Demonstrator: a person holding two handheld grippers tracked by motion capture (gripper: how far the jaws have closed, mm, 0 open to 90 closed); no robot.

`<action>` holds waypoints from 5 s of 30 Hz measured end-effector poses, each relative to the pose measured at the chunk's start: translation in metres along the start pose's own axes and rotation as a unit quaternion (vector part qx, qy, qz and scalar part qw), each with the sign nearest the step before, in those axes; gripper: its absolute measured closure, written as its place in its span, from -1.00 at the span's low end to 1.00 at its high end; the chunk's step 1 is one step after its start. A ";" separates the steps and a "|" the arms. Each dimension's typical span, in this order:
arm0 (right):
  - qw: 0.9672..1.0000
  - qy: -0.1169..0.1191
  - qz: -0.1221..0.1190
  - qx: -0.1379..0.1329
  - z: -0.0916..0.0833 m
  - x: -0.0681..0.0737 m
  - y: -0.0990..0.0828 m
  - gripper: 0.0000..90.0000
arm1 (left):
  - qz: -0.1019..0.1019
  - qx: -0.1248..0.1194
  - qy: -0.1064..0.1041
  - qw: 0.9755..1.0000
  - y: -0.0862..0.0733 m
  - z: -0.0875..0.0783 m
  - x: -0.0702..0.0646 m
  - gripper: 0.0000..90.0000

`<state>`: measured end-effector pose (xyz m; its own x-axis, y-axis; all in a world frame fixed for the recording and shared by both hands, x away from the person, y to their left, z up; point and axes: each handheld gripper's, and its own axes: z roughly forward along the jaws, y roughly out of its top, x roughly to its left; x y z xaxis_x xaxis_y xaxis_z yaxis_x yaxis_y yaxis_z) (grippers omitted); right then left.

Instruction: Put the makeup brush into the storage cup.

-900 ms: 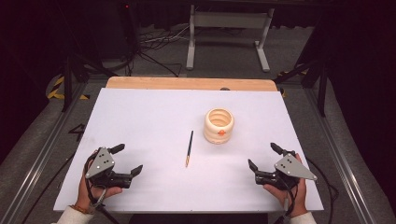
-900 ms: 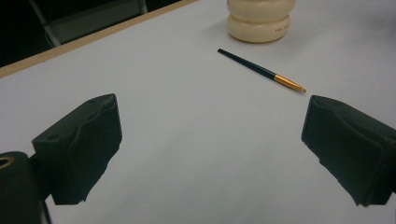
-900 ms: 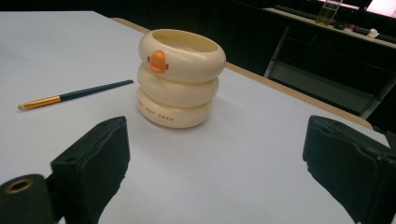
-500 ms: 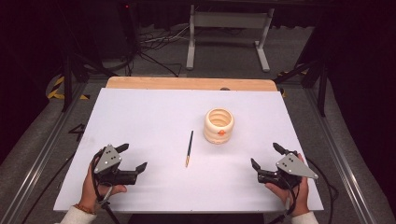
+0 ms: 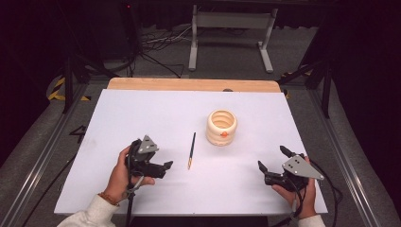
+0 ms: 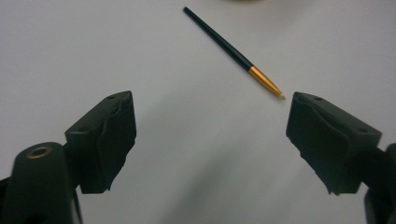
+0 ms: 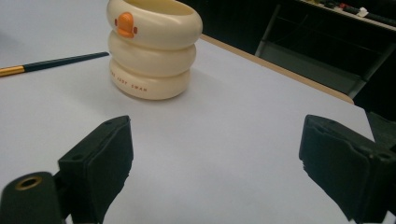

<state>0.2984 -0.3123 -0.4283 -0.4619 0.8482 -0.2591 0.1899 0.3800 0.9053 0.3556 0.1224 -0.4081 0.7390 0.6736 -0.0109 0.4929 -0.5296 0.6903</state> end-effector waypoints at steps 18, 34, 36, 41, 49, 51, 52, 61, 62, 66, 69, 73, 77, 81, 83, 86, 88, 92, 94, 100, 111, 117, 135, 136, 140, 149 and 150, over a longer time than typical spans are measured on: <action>1.000 0.000 0.010 0.003 -0.001 -0.010 -0.007 -0.76 | -0.119 0.193 -0.058 0.972 0.068 0.079 -0.016 -0.27; 1.000 0.018 0.024 0.011 0.001 -0.013 -0.010 -0.76 | -0.027 0.266 -0.005 0.964 0.081 0.098 -0.015 0.85; 1.000 0.018 0.024 0.010 0.001 -0.013 -0.010 -0.76 | -0.018 0.268 -0.007 0.963 0.081 0.098 -0.016 0.85; 1.000 0.018 0.017 0.013 0.001 -0.011 -0.010 -0.76 | 0.000 0.263 -0.028 0.964 0.080 0.094 -0.010 0.86; 1.000 0.021 0.010 0.015 0.002 -0.009 -0.009 -0.76 | 0.013 0.248 -0.030 0.968 0.078 0.078 0.004 0.86; 1.000 0.019 0.011 0.013 0.002 -0.009 -0.009 -0.76 | 0.010 0.242 -0.029 0.970 0.078 0.074 0.007 0.86; 1.000 0.020 0.011 0.013 0.001 -0.009 -0.009 -0.76 | 0.009 0.239 -0.029 0.971 0.078 0.072 0.009 0.86; 1.000 0.018 0.004 0.011 0.001 -0.008 -0.008 -0.76 | 0.002 0.213 -0.041 0.976 0.073 0.051 0.025 0.86; 1.000 0.018 0.003 0.011 0.001 -0.008 -0.008 -0.76 | 0.002 0.209 -0.043 0.977 0.072 0.047 0.026 0.86; 1.000 0.017 -0.007 0.007 0.003 -0.003 -0.005 -0.75 | 0.009 0.200 -0.054 0.978 0.071 0.037 0.029 0.86; 1.000 0.018 -0.016 0.004 0.005 0.001 -0.001 -0.75 | 0.016 0.197 -0.059 0.979 0.069 0.030 0.030 0.86; 0.999 0.015 -0.050 0.002 0.011 0.012 0.009 -0.75 | 0.030 0.197 -0.069 0.977 0.068 0.024 0.031 0.86; 0.997 0.011 -0.082 0.000 0.017 0.024 0.016 -0.76 | 0.044 0.202 -0.075 0.975 0.067 0.021 0.031 0.86; 0.992 0.008 -0.124 -0.004 0.024 0.038 0.025 -0.75 | 0.058 0.212 -0.077 0.973 0.068 0.019 0.026 0.86; 0.991 0.008 -0.137 -0.008 0.027 0.042 0.029 -0.75 | 0.063 0.213 -0.079 0.972 0.069 0.018 0.024 0.86; 0.986 0.006 -0.168 -0.013 0.034 0.051 0.036 -0.72 | 0.065 0.212 -0.079 0.972 0.070 0.016 0.022 0.86; 0.983 0.008 -0.182 -0.015 0.038 0.057 0.040 -0.71 | 0.066 0.214 -0.081 0.971 0.070 0.016 0.022 0.86; 0.974 -0.002 -0.226 -0.019 0.046 0.070 0.048 -0.67 | 0.081 0.221 -0.081 0.969 0.071 0.014 0.016 0.86; 0.971 -0.004 -0.239 -0.021 0.048 0.074 0.050 -0.65 | 0.085 0.223 -0.083 0.968 0.072 0.013 0.014 0.86; 0.952 -0.001 -0.305 -0.020 0.062 0.105 0.058 -0.60 | 0.109 0.220 -0.078 0.966 0.076 0.014 0.002 0.86; 0.911 -0.008 -0.411 -0.028 0.082 0.146 0.067 -0.34 | 0.133 0.228 -0.079 0.961 0.083 0.018 -0.009 0.86; 0.892 -0.011 -0.450 -0.032 0.086 0.161 0.067 -0.21 | 0.147 0.229 -0.081 0.959 0.086 0.019 -0.014 0.86; 0.842 -0.036 -0.537 -0.005 0.102 0.189 0.069 0.56 | 0.184 0.241 -0.077 0.950 0.104 0.022 -0.033 0.86; 0.843 -0.034 -0.537 -0.003 0.102 0.189 0.070 0.63 | 0.185 0.241 -0.078 0.949 0.105 0.022 -0.034 0.86; 0.838 -0.038 -0.544 0.003 0.103 0.191 0.069 0.76 | 0.191 0.241 -0.081 0.948 0.107 0.023 -0.038 0.85; 0.840 -0.030 -0.541 0.016 0.103 0.190 0.069 0.85 | 0.190 0.238 -0.082 0.949 0.107 0.026 -0.040 0.85; 0.841 -0.030 -0.540 0.015 0.103 0.189 0.069 0.85 | 0.189 0.233 -0.083 0.950 0.108 0.025 -0.039 0.85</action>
<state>0.3135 -0.0872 -0.4496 -0.3350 0.0202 -0.9420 -0.2891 0.9493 0.1232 0.3913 0.0260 -0.3516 0.9471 0.3190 0.0338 0.2982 -0.9145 0.2733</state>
